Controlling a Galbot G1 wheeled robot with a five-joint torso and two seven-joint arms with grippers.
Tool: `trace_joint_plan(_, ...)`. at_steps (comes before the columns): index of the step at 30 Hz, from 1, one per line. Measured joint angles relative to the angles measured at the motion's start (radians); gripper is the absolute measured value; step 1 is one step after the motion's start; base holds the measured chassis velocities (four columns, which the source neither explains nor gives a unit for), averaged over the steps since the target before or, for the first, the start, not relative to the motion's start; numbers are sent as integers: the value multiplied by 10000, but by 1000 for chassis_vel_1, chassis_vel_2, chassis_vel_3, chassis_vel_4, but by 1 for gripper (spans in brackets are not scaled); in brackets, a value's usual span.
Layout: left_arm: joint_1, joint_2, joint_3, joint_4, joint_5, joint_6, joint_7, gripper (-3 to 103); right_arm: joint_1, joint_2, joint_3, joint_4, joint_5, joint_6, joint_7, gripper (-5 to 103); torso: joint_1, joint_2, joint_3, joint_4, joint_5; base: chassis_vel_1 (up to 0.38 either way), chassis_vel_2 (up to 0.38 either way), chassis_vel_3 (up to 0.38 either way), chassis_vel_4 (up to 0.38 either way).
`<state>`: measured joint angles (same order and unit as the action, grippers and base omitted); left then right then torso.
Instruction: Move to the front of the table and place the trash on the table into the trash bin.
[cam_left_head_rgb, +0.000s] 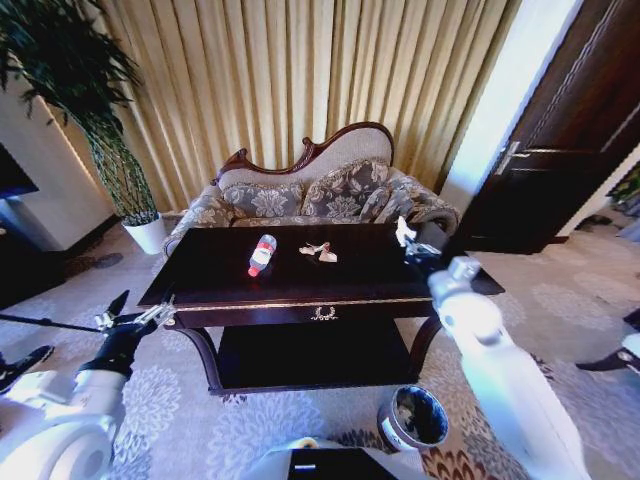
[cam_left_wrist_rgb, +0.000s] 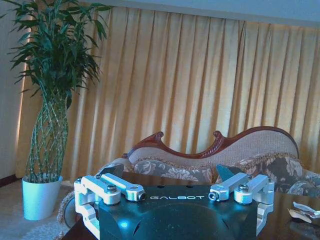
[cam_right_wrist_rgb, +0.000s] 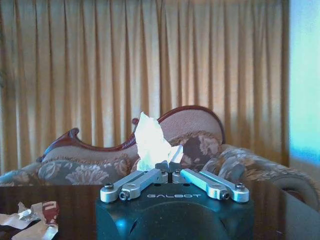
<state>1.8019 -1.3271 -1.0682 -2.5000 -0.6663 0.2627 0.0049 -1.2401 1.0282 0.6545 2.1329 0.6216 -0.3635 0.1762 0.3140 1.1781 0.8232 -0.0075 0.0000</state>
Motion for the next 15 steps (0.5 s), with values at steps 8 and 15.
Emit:
trace_joint_plan(8,-85,174,131,0,-69,48,-7,100,-3001,575,1344,1476,-267,841,-274,0,-1,0,0,-2,2,0,0,0,0)
trace_joint_plan(15,-192,311,321,0,-44,82,-20,100,-4519,845,1842,2284,-206,1418,-290,0,-1,0,0,-1,-1,0,0,0,0)
